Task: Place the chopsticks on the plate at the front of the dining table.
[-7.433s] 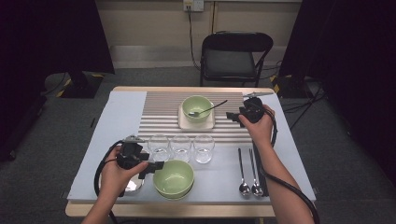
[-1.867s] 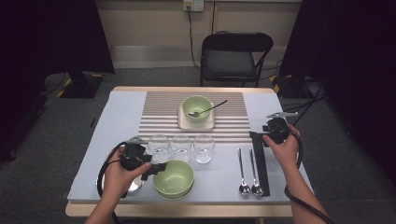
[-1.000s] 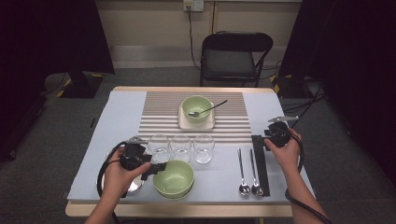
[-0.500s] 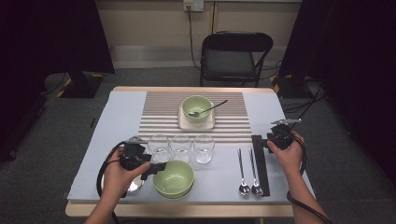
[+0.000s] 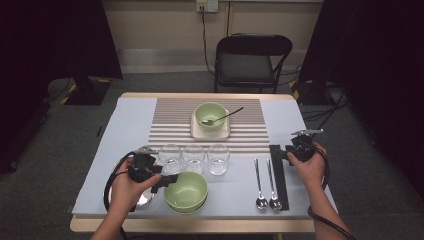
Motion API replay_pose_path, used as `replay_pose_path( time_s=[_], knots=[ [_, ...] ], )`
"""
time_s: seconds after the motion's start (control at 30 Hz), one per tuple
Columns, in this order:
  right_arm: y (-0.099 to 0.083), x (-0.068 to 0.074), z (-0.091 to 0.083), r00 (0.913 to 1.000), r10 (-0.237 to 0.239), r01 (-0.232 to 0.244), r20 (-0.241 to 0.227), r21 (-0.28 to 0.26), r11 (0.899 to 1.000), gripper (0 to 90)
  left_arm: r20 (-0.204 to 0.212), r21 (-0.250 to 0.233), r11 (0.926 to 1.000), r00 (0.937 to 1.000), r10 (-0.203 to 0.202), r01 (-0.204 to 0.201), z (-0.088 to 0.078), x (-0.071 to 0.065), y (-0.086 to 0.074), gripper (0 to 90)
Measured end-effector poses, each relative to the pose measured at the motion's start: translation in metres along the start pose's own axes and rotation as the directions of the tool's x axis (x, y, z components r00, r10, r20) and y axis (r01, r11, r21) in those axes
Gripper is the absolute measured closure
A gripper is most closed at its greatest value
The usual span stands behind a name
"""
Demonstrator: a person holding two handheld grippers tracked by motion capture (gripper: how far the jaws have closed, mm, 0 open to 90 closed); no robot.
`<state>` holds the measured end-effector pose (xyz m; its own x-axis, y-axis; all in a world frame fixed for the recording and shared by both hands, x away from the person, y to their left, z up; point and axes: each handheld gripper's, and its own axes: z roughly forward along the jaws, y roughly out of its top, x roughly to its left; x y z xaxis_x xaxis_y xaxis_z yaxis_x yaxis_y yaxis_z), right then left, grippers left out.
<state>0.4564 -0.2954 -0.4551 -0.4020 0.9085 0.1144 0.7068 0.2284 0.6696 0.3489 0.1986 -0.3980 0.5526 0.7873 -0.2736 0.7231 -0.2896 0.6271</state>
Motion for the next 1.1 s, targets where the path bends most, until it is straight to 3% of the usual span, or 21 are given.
replay_pose_path(
  time_s=[0.23,0.83,1.1],
  knots=[
    [0.0,-0.0016,-0.0019,0.9999,0.012,-0.012,-0.001,0.002,1.0,51.1,-0.003,0.002,1.0,1.0,0.005,-0.005,-0.0002,0.0011,0.0001,26.5],
    [-0.0032,-0.0015,-0.0062,0.9962,0.066,-0.068,0.057,0.038,0.997,68.9,-0.004,0.003,1.0,1.0,0.006,-0.006,-0.0001,0.0014,-0.0001,26.7],
    [-0.0042,0.0006,-0.0053,0.9956,0.072,-0.074,0.061,0.036,0.997,70.9,-0.007,0.002,1.0,1.0,0.007,-0.007,-0.0004,0.0011,0.0,26.7]
  ],
)
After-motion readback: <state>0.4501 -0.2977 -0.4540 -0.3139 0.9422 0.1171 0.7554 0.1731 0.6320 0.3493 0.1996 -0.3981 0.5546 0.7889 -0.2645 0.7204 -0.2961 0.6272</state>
